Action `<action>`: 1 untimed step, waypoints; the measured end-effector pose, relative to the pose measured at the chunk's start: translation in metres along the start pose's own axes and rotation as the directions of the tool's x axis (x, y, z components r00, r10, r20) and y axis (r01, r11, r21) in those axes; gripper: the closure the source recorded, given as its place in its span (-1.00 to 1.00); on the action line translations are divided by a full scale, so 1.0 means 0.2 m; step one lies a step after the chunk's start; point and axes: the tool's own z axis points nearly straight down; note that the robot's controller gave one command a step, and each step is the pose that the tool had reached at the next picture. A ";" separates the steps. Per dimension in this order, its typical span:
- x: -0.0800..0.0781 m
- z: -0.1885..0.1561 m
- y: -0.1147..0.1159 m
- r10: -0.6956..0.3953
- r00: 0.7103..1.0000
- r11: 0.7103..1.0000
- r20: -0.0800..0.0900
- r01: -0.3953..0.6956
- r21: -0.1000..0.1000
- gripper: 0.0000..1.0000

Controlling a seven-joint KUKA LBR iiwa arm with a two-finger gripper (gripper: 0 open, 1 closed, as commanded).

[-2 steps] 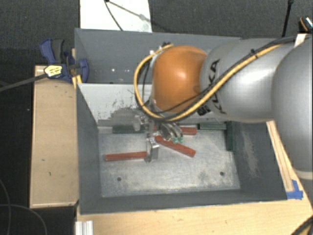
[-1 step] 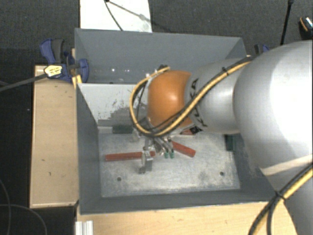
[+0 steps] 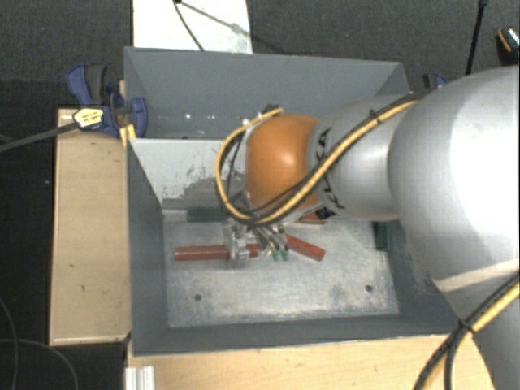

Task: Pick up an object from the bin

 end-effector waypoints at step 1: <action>-0.04 -0.71 0.26 -0.075 0.997 0.997 0.010 0.075 -0.001 1.00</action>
Offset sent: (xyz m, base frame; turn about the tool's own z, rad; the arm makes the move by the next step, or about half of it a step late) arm -0.0028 0.0500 0.1367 -0.0693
